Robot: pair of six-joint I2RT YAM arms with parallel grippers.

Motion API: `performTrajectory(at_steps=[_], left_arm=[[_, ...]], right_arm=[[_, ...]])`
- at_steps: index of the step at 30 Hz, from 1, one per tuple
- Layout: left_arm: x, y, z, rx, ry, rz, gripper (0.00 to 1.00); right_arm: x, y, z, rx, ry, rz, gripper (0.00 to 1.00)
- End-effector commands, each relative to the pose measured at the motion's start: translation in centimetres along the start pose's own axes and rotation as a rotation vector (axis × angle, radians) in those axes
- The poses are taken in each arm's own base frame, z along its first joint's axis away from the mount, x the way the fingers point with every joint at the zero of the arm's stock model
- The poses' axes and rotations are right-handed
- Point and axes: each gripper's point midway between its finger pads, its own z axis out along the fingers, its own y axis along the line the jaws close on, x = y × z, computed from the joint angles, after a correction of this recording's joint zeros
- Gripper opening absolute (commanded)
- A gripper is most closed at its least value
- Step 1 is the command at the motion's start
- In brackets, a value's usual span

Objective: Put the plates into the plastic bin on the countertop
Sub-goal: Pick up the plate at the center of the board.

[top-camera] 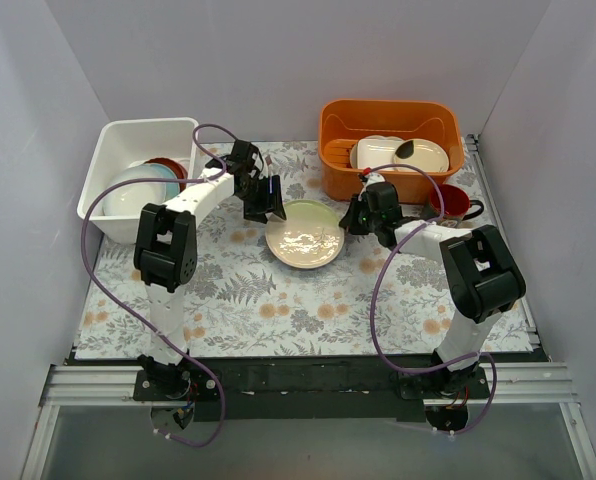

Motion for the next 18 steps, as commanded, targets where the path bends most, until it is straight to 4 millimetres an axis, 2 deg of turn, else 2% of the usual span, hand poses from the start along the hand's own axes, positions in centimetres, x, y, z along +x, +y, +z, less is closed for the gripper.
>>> performTrajectory(at_steps=[1, 9, 12, 18], left_arm=[[-0.6, -3.7, -1.7, 0.154, -0.021, 0.040, 0.56], [-1.2, -6.7, -4.0, 0.293, -0.080, 0.073, 0.54], [-0.8, -8.1, -4.4, 0.380, -0.063, 0.080, 0.54], [-0.7, -8.6, -4.5, 0.422, -0.054, 0.087, 0.53]], right_arm=[[4.1, -4.6, -0.5, 0.152, 0.122, -0.013, 0.01], [4.1, -4.5, -0.3, 0.145, 0.122, -0.013, 0.01], [3.9, -4.5, -0.2, 0.144, 0.119, -0.013, 0.01], [4.0, -3.8, -0.2, 0.105, 0.124, -0.009, 0.01]])
